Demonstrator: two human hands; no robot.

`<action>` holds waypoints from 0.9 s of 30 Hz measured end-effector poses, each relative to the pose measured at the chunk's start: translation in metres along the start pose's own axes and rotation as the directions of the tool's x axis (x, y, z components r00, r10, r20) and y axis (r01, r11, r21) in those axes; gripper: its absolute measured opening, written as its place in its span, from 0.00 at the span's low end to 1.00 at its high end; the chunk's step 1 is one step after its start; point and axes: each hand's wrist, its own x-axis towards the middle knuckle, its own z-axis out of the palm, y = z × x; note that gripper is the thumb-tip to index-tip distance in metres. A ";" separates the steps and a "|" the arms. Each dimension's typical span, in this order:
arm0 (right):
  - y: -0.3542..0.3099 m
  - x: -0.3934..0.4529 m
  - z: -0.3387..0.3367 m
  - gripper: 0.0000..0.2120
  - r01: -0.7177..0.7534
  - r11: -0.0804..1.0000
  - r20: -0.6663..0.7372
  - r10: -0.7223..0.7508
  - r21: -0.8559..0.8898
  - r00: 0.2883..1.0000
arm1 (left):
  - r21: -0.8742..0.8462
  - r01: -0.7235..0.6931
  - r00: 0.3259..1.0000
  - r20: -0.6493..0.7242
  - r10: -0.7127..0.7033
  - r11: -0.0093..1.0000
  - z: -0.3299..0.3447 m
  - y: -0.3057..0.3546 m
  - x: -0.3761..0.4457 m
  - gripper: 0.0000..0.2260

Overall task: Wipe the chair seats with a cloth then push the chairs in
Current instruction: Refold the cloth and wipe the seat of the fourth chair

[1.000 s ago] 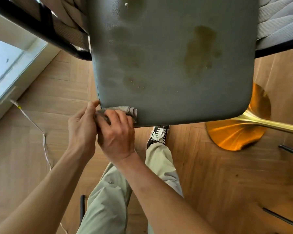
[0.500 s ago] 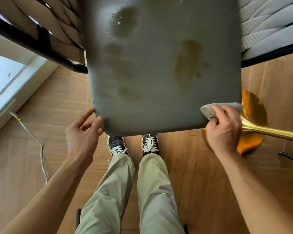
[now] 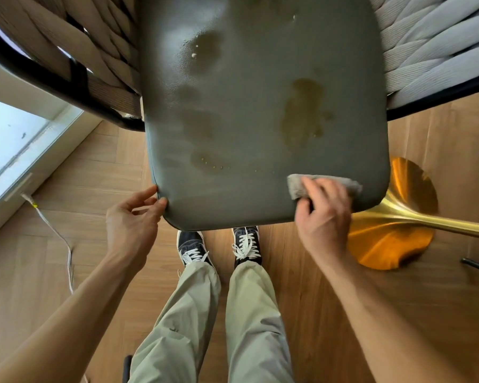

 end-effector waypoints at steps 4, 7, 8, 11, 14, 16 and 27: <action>-0.079 -0.017 0.029 0.13 0.098 0.990 0.042 -0.102 0.098 0.994 | -0.003 0.028 0.999 0.031 -0.028 1.000 -0.004 0.003 0.005 0.08; -0.141 -0.026 0.045 0.11 0.157 0.975 0.090 -0.172 0.157 0.981 | -0.084 0.094 0.994 0.063 -0.089 0.992 -0.006 0.009 0.004 0.09; -0.161 -0.029 0.050 0.11 0.174 0.968 0.119 -0.197 0.180 0.973 | -0.113 0.111 0.992 0.073 -0.103 0.987 -0.006 0.011 0.002 0.11; -0.201 -0.033 0.063 0.10 0.178 0.962 0.181 -0.217 0.209 0.959 | -0.184 0.157 0.987 0.060 -0.149 0.970 -0.006 0.017 -0.002 0.16; -0.203 -0.029 0.064 0.11 0.175 0.971 0.179 -0.203 0.160 0.963 | -0.193 0.169 0.986 0.030 -0.166 0.967 -0.005 0.018 -0.002 0.18; -0.189 -0.024 0.058 0.12 0.151 0.978 0.173 -0.175 0.142 0.969 | -0.166 0.163 0.986 0.060 -0.155 0.973 -0.005 0.018 0.000 0.18; -0.021 0.011 0.011 0.16 0.005 0.998 -0.017 -0.006 -0.070 1.000 | -0.061 0.048 0.996 0.082 -0.042 0.997 -0.005 0.016 0.006 0.12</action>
